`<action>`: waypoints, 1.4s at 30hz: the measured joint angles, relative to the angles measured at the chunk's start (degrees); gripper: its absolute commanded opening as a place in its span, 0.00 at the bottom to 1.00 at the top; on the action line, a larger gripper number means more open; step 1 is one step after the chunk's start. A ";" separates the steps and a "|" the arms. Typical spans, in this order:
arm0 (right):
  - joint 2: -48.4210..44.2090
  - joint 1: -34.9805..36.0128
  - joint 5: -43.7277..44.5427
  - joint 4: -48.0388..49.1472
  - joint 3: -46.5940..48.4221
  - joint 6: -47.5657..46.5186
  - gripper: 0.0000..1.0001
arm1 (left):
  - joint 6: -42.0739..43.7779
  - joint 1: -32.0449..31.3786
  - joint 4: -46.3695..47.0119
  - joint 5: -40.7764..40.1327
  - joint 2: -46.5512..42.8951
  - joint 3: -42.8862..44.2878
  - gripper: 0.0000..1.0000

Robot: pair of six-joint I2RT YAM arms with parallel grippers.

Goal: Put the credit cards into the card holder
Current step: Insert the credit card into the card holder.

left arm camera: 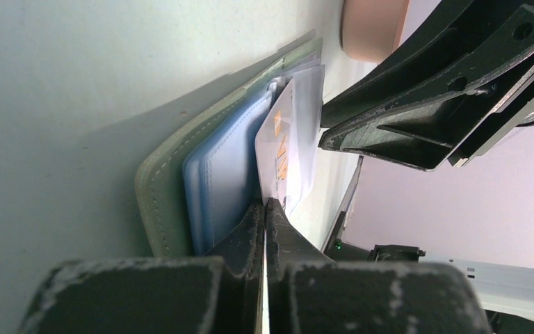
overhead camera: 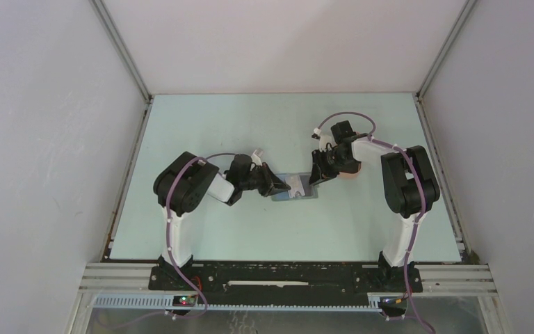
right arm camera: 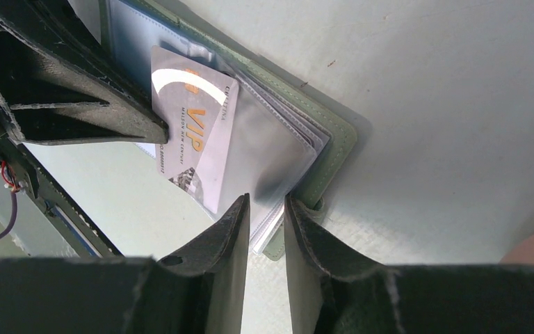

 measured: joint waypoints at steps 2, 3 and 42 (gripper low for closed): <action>0.00 0.02 0.00 -0.02 0.02 -0.02 0.33 | 0.76 0.07 -1.18 0.11 -0.35 0.28 0.00; 0.00 0.02 -0.02 0.00 0.00 -0.02 0.34 | 1.14 0.17 -1.86 0.13 -0.59 0.42 0.00; 0.00 1.01 1.05 -0.20 0.22 -0.26 0.27 | 14.49 1.86 -22.47 5.22 -3.10 7.78 0.00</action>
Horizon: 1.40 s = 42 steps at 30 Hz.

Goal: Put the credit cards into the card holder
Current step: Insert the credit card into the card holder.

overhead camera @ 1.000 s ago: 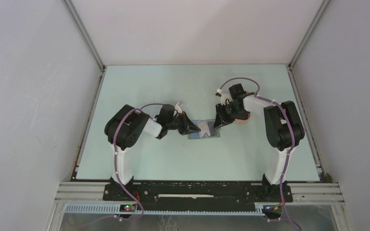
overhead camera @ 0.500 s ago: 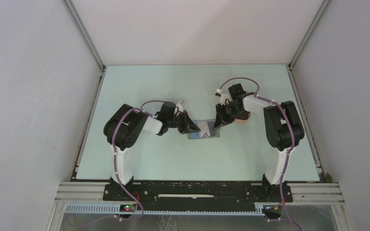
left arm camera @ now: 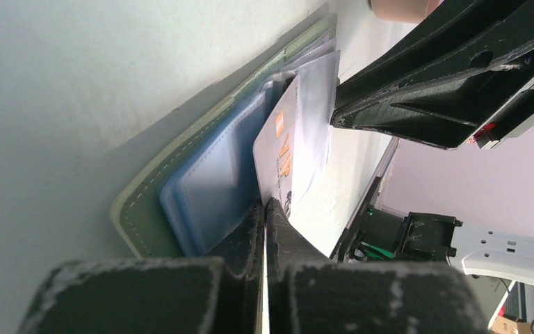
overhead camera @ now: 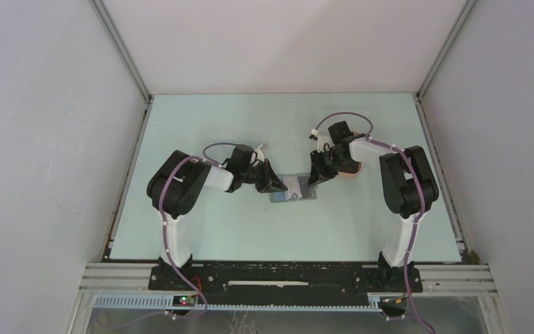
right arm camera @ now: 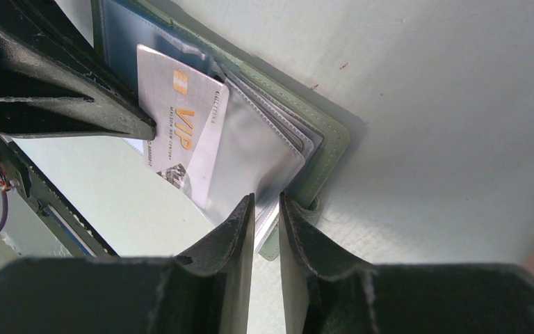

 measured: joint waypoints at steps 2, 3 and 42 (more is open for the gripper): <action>0.00 0.11 0.02 0.00 0.00 0.00 0.27 | 0.26 0.15 -0.59 0.17 -0.17 0.02 0.00; 0.00 0.17 0.02 0.00 0.00 -0.02 0.28 | 0.46 0.20 -0.79 0.33 -0.22 0.02 0.00; 0.00 0.28 0.00 -0.02 0.02 -0.07 0.28 | -11.78 0.24 18.95 -1.75 2.71 -5.86 0.00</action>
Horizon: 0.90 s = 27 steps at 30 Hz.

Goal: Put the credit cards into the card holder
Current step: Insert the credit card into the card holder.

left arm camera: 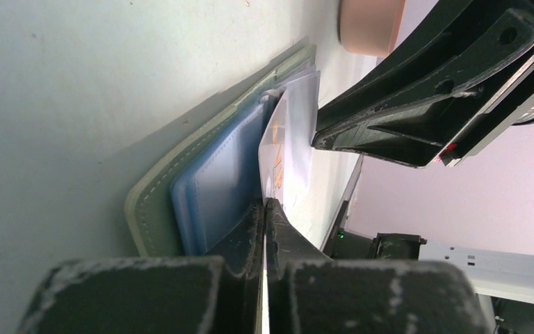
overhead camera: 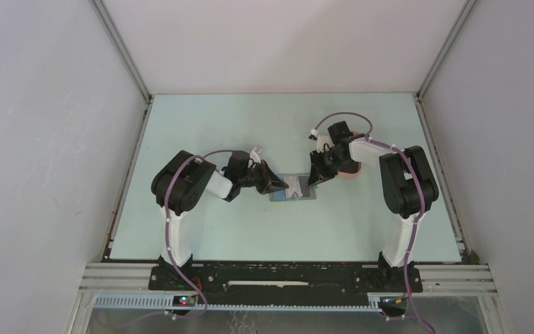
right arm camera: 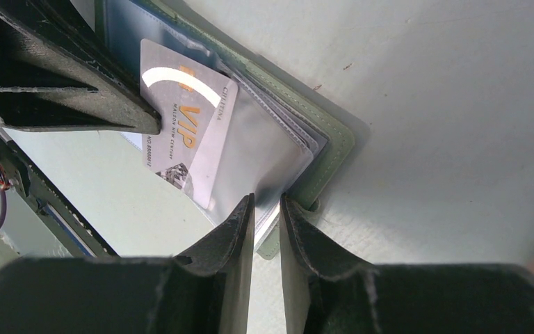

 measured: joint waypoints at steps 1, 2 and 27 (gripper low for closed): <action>0.00 0.02 0.02 0.00 0.00 -0.02 0.28 | 0.57 0.00 -0.20 0.09 0.00 0.02 0.00; 0.00 0.02 0.00 0.00 0.00 -0.09 0.28 | 1.38 0.00 -0.83 0.24 0.00 0.13 0.00; 0.00 0.24 0.00 0.00 0.02 -0.55 0.28 | 11.80 1.49 -16.39 5.49 -1.14 5.97 0.00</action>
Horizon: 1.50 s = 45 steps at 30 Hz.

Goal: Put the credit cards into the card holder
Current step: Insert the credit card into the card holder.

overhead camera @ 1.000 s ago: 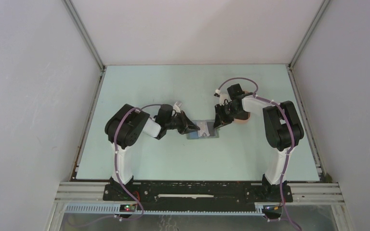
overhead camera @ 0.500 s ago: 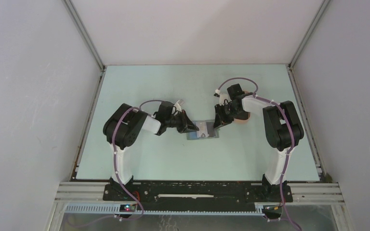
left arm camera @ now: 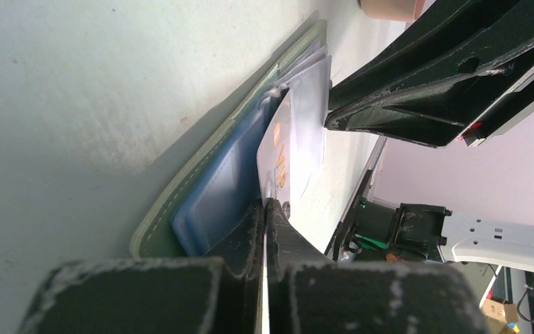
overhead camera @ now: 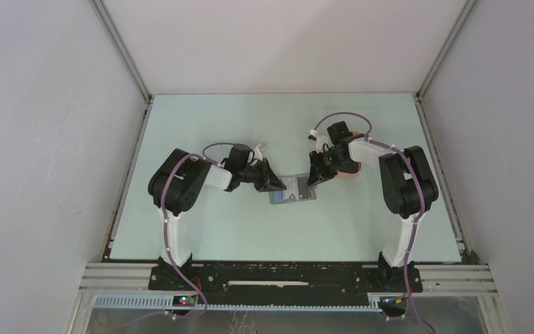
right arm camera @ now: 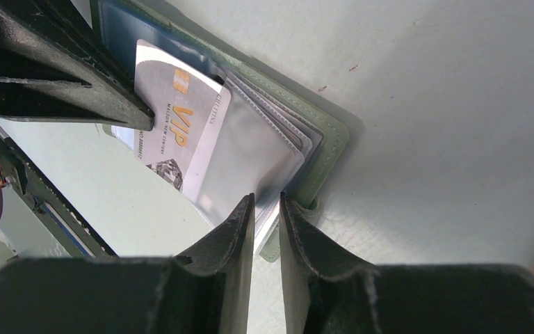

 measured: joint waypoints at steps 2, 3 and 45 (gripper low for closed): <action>0.00 0.04 0.02 0.00 0.00 0.00 0.28 | 0.13 0.00 -0.61 0.24 0.02 0.26 0.00; 0.00 0.04 0.02 0.00 0.00 -0.02 0.28 | 0.26 0.00 -0.98 0.35 0.04 0.44 0.00; 0.00 0.13 -0.52 -0.76 0.59 -0.68 0.32 | -14.12 -5.35 13.53 -6.91 2.43 -2.86 0.04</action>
